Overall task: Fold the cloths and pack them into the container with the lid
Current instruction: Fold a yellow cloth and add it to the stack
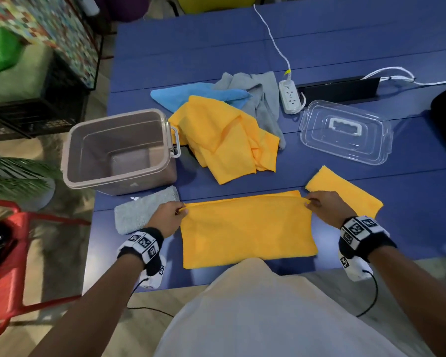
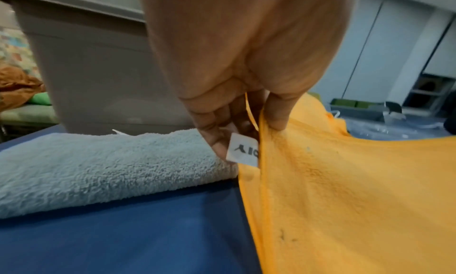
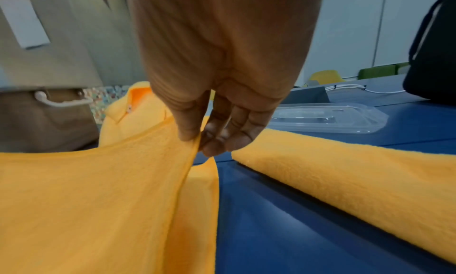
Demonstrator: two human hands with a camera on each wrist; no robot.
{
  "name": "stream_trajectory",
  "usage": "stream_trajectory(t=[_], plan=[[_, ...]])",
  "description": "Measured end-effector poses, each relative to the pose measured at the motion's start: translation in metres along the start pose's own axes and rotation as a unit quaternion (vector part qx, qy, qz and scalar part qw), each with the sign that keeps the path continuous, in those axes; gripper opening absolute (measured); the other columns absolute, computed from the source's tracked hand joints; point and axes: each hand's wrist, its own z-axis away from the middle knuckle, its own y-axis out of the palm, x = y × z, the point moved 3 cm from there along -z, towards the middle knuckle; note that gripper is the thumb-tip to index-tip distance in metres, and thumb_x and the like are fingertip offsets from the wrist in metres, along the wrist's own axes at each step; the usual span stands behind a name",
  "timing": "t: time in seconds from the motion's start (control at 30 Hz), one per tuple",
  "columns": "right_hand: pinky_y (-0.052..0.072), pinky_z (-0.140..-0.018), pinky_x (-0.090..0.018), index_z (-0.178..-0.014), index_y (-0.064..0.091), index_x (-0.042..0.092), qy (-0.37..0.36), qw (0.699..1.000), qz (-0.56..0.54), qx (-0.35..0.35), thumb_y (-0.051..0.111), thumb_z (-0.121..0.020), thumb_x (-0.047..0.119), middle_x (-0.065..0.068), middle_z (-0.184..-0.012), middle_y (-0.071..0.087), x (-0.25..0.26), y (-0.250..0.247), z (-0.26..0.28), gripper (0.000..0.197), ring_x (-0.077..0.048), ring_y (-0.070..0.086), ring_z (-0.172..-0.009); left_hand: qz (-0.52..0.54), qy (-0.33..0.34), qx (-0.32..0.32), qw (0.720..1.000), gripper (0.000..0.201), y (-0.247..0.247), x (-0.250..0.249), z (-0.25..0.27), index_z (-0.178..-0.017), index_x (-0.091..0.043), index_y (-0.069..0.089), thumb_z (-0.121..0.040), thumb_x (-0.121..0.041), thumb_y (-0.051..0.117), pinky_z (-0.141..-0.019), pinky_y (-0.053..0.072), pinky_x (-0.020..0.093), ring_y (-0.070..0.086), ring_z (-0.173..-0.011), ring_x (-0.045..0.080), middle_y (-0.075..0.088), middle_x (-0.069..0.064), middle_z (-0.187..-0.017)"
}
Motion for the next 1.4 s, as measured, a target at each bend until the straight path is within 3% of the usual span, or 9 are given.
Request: stream_trajectory(t=[0.17, 0.3, 0.4, 0.53, 0.7, 0.83, 1.13, 1.27, 1.4], plan=[[0.052, -0.061, -0.041, -0.128, 0.051, 0.014, 0.032, 0.996, 0.079, 0.014, 0.045, -0.101, 0.022, -0.013, -0.087, 0.064, 0.003, 0.011, -0.036, 0.028, -0.032, 0.061, -0.069, -0.048, -0.043, -0.014, 0.998, 0.02, 0.006, 0.003, -0.025, -0.111, -0.013, 0.063, -0.096, -0.023, 0.055, -0.066, 0.045, 0.031, 0.06, -0.076, 0.024, 0.064, 0.01, -0.09], [0.05, -0.072, -0.038, -0.126, 0.054, 0.009, 0.048, 0.989, 0.141, 0.014, 0.042, -0.102, 0.028, -0.015, -0.116, 0.061, 0.002, 0.023, -0.052, 0.033, -0.03, 0.06, -0.093, -0.097, -0.045, -0.018, 0.994, 0.018, 0.013, 0.0, -0.032, -0.106, -0.014, 0.063, -0.096, -0.026, 0.054, -0.065, 0.046, 0.032, 0.059, -0.077, 0.024, 0.064, 0.008, -0.091], [0.05, -0.086, -0.04, -0.121, 0.058, 0.005, 0.012, 0.985, 0.174, -0.016, 0.045, -0.1, 0.028, -0.013, -0.126, 0.048, 0.003, 0.03, -0.061, 0.033, -0.03, 0.054, -0.109, -0.132, -0.025, -0.025, 0.991, 0.022, 0.02, 0.001, -0.034, -0.109, -0.013, 0.065, -0.098, -0.026, 0.051, -0.074, 0.049, 0.036, 0.06, -0.091, 0.027, 0.057, 0.008, -0.116], [0.047, -0.085, -0.032, -0.118, 0.058, 0.006, -0.01, 0.976, 0.216, -0.003, 0.047, -0.098, 0.011, -0.011, -0.132, 0.041, 0.007, 0.036, -0.066, 0.024, -0.027, 0.049, -0.116, -0.181, -0.012, -0.015, 0.983, 0.027, 0.028, 0.006, -0.034, -0.113, -0.013, 0.067, -0.1, -0.026, 0.047, -0.075, 0.05, 0.039, 0.062, -0.093, 0.028, 0.043, 0.003, -0.134], [0.049, -0.077, -0.027, -0.092, 0.066, 0.011, 0.003, 0.967, 0.253, 0.016, 0.056, -0.087, 0.004, -0.008, -0.116, 0.051, 0.001, 0.038, -0.075, 0.013, -0.022, 0.051, -0.103, -0.233, -0.004, -0.006, 0.972, 0.025, 0.027, 0.0, -0.035, -0.114, -0.014, 0.064, -0.1, -0.021, 0.045, -0.07, 0.048, 0.037, 0.063, -0.089, 0.028, 0.051, 0.006, -0.121], [0.055, -0.079, -0.037, -0.091, 0.072, 0.005, 0.028, 0.981, 0.188, 0.028, 0.06, -0.09, 0.011, -0.013, -0.099, 0.068, 0.003, 0.03, -0.08, 0.014, -0.026, 0.063, -0.089, -0.221, -0.01, 0.012, 0.975, 0.023, 0.022, -0.003, -0.041, -0.11, -0.014, 0.066, -0.099, -0.019, 0.048, -0.076, 0.049, 0.036, 0.062, -0.096, 0.028, 0.058, 0.008, -0.114], [0.051, -0.086, -0.035, -0.08, 0.077, 0.008, 0.03, 0.998, -0.008, -0.061, 0.083, -0.072, 0.02, -0.008, -0.082, 0.073, -0.006, -0.027, -0.062, 0.016, -0.019, 0.066, -0.081, 0.002, 0.023, 0.005, 1.0, 0.032, -0.02, -0.005, -0.047, -0.117, -0.017, 0.065, -0.087, -0.009, 0.068, -0.073, 0.045, 0.03, 0.059, -0.081, 0.022, 0.061, 0.003, -0.082], [0.052, -0.081, -0.032, -0.078, 0.076, 0.007, 0.042, 0.993, -0.044, -0.104, 0.083, -0.071, 0.015, -0.005, -0.071, 0.068, -0.003, -0.035, -0.054, 0.013, -0.016, 0.061, -0.073, -0.015, 0.044, 0.014, 0.999, 0.006, -0.025, -0.012, -0.053, -0.086, -0.005, 0.073, -0.081, -0.009, 0.075, -0.075, 0.048, 0.033, 0.059, -0.079, 0.022, 0.059, 0.003, -0.079], [0.053, -0.081, -0.038, -0.077, 0.074, 0.007, 0.046, 0.99, -0.058, -0.122, 0.082, -0.072, 0.012, 0.005, -0.06, 0.059, -0.003, -0.033, -0.047, 0.011, -0.02, 0.062, -0.072, 0.025, 0.047, 0.0, 0.999, 0.019, -0.026, -0.012, -0.054, -0.068, -0.014, 0.066, -0.071, -0.008, 0.084, -0.067, 0.046, 0.026, 0.057, -0.068, 0.014, 0.062, -0.003, -0.076]])
